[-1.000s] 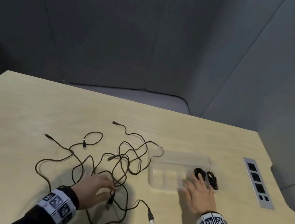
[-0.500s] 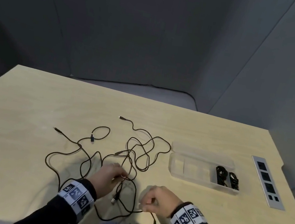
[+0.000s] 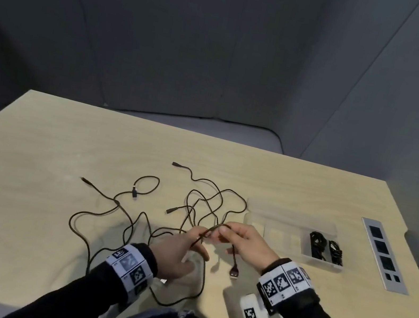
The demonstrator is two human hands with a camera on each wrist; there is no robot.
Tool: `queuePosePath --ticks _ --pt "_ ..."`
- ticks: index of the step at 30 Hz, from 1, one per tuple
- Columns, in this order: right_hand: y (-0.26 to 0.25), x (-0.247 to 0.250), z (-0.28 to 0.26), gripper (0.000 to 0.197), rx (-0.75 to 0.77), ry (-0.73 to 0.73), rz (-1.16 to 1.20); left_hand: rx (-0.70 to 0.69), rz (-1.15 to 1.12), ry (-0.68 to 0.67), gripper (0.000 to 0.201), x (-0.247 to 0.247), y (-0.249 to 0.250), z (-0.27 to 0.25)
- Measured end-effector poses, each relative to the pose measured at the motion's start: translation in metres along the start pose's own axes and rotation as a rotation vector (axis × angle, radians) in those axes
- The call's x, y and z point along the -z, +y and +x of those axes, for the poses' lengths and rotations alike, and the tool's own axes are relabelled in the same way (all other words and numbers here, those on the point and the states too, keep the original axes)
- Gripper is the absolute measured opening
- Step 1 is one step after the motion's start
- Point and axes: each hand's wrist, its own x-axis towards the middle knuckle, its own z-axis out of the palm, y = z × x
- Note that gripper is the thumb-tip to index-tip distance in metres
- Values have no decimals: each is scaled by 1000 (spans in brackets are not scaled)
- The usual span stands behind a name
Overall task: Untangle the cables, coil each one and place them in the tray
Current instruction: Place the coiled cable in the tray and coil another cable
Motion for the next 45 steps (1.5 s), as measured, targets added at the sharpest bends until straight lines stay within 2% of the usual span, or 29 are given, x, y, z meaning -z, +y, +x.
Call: queuePosePath --ticks 1,3,6,8,11,13,15,17,18,19,20,22,24,26,27,29,31,34,37,40,41,43,45 --pt "-3 1 2 26 -21 19 80 29 -64 24 58 -3 1 3" --pt "-11 5 4 30 -39 63 285 61 -31 94 45 -5 -3 8" --pt "-30 24 -2 28 34 227 708 133 281 16 25 -4 -18 6" --pt "-39 50 -10 27 120 309 1018 184 441 -38 23 -2 -30 1" --pt "-46 89 -27 45 257 413 1249 248 563 -1 29 10 -46 -7" --pt "-49 110 -40 37 330 525 1253 278 664 59 40 21 -51 -11" --pt "-51 126 -52 29 374 741 1122 249 683 159 26 32 -49 -12" --pt "-49 137 -60 22 349 987 830 218 622 270 24 42 -45 -11" --pt "-49 137 -62 14 317 1050 638 186 572 307 25 47 -42 -10" --pt "-47 132 -61 6 286 1040 441 145 500 326 26 50 -39 -10" --pt "-45 122 -59 9 262 975 246 102 430 330 26 52 -32 -10" --pt "-40 91 -50 14 245 715 -72 55 356 329 18 54 -9 -7" --pt "-37 49 -39 20 210 404 -253 39 328 360 16 50 18 1" --pt "-30 13 -28 43 148 147 -381 -1 249 386 16 43 39 9" --pt "-24 -1 -23 49 120 77 -429 -34 227 408 17 39 45 11" --pt "-18 -19 -17 52 121 2 -405 -57 208 435 22 36 47 14" --pt "-19 -24 -17 47 139 -61 -273 -38 153 445 26 39 46 12" --pt "-27 -21 -23 26 163 -114 -169 -10 118 425 35 46 47 5" --pt "-30 -26 -23 17 190 -87 -321 -5 230 422 48 49 53 5" --pt "-30 -15 -22 25 184 -57 -414 3 54 476 33 55 62 11" --pt "-34 -6 -25 26 207 -26 -402 -10 -10 483 23 57 62 12" --pt "-45 17 -33 25 259 100 -285 -55 8 438 7 60 56 14" --pt "-59 40 -42 28 291 319 -50 -96 114 340 19 58 40 15"
